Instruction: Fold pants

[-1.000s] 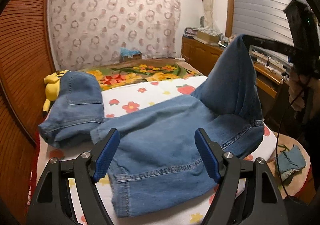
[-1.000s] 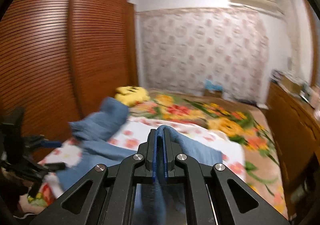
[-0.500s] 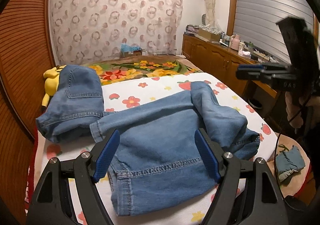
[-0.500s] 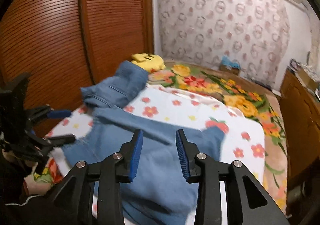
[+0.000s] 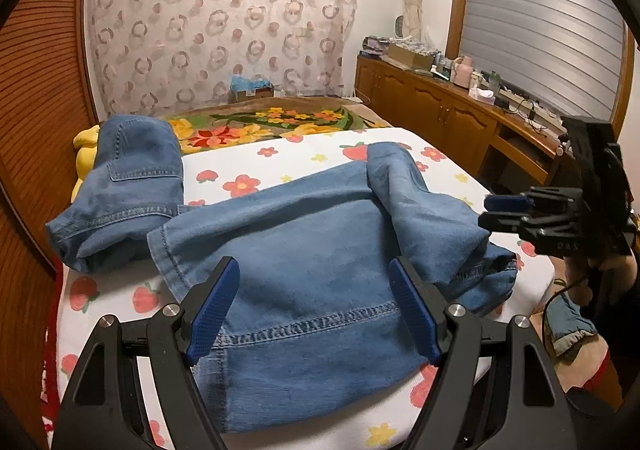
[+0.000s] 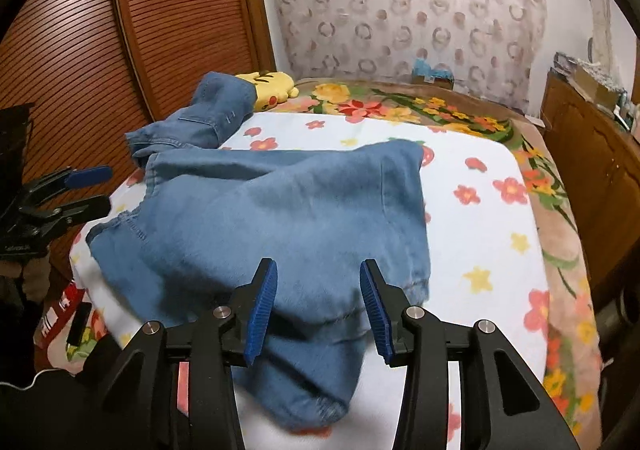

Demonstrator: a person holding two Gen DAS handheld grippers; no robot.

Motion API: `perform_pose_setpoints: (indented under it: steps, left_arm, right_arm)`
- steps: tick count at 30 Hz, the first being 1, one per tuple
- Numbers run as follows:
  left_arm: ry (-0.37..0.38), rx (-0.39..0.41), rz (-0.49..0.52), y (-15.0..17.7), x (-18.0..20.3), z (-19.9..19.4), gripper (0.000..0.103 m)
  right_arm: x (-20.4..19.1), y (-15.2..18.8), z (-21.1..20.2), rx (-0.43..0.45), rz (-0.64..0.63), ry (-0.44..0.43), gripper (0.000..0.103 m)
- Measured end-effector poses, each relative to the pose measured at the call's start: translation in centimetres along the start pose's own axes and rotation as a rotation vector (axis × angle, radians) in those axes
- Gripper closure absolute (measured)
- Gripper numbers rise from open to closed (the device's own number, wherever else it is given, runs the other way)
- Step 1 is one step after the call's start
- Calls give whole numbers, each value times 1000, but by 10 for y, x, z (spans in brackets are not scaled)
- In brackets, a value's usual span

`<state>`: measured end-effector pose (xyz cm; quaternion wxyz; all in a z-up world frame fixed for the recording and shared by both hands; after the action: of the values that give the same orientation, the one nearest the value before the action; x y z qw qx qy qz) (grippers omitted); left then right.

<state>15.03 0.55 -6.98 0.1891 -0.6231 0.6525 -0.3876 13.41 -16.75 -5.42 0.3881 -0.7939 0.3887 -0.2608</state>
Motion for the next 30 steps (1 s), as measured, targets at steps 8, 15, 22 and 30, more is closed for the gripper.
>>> perform_pose_setpoints:
  steps: [8,15,22,30]
  left_arm:
    - [10,-11,6,4,7,4,25]
    - [5,-16,9,5,7,5,25]
    - [-13,-6,-10,8,-5,-2,25]
    - [-46,24,-42,8,-29,-18,25]
  right_arm:
    - [-6,31,8,-39,-44,27,50]
    - [1,21,23,-54,-53,80,50]
    - [-11,-13,26,8,-107,65,91]
    - [-62,-98,15,148,-257,-9,93]
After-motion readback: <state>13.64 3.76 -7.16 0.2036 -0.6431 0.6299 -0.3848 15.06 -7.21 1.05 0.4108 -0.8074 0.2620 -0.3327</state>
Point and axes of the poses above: each gripper's, at about its wrist camera, not at the fingertips, and z roughly the way its jaws point, x to its right, y to its underside, the point moved 7 cm from there along z, roughly the way its jaws point, and after that the axes turned 12 degrees about -z, right-handed, at the moved point
